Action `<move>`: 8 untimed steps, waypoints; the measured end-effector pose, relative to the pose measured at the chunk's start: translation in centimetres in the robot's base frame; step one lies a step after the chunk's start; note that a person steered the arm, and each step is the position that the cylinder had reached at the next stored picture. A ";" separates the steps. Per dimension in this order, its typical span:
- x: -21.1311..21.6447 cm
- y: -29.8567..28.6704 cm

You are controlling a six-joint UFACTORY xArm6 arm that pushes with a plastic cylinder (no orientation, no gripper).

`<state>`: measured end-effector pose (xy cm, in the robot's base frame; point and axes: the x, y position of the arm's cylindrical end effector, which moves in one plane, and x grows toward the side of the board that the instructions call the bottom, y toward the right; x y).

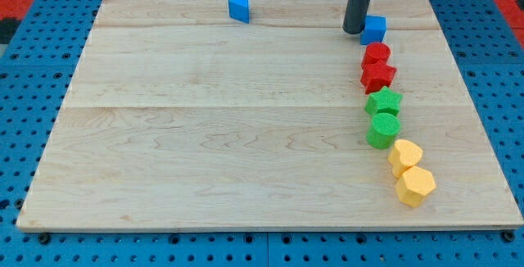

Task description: Push the blue triangle closer to blue cube

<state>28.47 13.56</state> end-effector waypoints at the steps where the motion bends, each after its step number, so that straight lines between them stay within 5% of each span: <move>1: -3.7 -2.8; 2: -5.8 2.7; 5: -0.5 3.6; 7: -9.3 2.9; 8: -8.5 -3.7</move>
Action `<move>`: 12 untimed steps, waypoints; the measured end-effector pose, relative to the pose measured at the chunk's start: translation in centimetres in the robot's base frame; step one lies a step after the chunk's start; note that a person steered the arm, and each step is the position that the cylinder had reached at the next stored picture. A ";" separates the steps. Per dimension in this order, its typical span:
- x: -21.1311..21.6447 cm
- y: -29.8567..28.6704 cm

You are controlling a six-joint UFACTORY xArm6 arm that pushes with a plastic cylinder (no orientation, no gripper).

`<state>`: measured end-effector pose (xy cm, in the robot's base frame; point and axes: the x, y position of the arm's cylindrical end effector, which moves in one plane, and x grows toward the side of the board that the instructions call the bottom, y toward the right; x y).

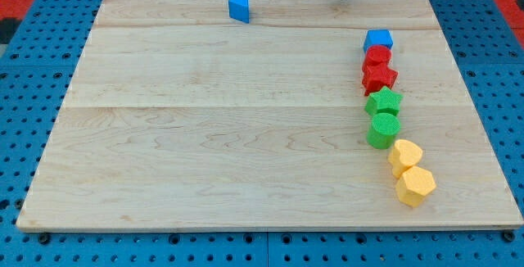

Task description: Push the blue triangle closer to blue cube

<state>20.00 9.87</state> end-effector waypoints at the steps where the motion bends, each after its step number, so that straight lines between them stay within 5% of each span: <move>1: 4.7 -8.9; 2: 8.8 -18.1; 3: 8.4 -29.8; 4: 4.2 -29.0; 7: 5.2 -6.1; 9: 1.1 -19.6; 10: -0.8 -13.7; 12: 5.6 0.1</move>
<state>25.58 9.93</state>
